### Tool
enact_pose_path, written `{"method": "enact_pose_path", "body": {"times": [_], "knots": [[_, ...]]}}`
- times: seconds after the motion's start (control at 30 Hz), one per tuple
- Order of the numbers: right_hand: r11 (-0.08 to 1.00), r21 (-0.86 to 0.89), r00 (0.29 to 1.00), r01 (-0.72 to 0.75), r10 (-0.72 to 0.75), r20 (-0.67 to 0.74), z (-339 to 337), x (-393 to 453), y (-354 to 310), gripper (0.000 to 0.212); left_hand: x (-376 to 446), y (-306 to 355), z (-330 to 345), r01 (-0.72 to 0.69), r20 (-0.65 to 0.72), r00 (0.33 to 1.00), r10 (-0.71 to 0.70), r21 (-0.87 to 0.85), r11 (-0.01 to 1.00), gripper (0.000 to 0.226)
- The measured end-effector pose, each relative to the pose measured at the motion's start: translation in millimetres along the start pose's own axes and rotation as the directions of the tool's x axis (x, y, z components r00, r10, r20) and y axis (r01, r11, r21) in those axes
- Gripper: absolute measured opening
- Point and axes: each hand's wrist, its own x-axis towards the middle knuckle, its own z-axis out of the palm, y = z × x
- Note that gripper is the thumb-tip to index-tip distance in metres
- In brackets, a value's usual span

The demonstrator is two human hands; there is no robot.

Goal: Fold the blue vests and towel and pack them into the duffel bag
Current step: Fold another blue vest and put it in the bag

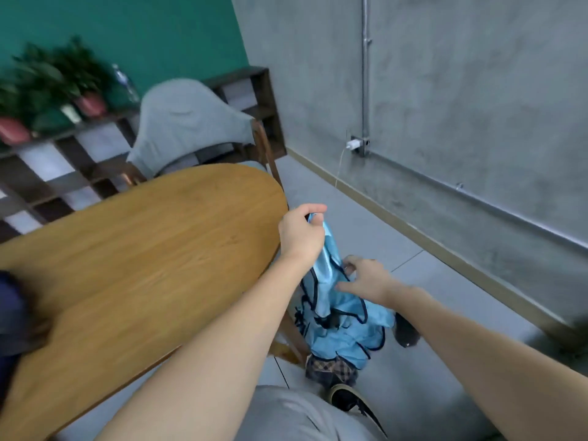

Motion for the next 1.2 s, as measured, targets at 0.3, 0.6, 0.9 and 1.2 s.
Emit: {"method": "enact_pose_path", "body": {"times": [0.3,0.6,0.9,1.2], "knots": [[0.988,-0.156,0.954,0.004,-0.050,-0.294,-83,-64,-72,0.016,-19,130,-126,-0.269,-0.125,0.957,0.261,-0.052,0.962,0.025],[0.979,-0.145,0.786,0.143,-0.202,-0.584,-191,-142,-203,0.007,-61,194,-270,-0.339,-0.314,0.897,0.312,-0.035,0.940,0.023],[0.907,-0.319,0.609,0.275,-0.421,-0.672,-250,-221,-351,0.013,-133,257,-447,-0.485,-0.561,0.748,0.354,-0.098,0.869,0.029],[0.838,-0.372,0.506,0.399,-0.539,-0.673,-252,-265,-440,0.019,-198,274,-520,-0.510,-0.405,0.796,0.450,-0.046,0.859,0.090]]}}
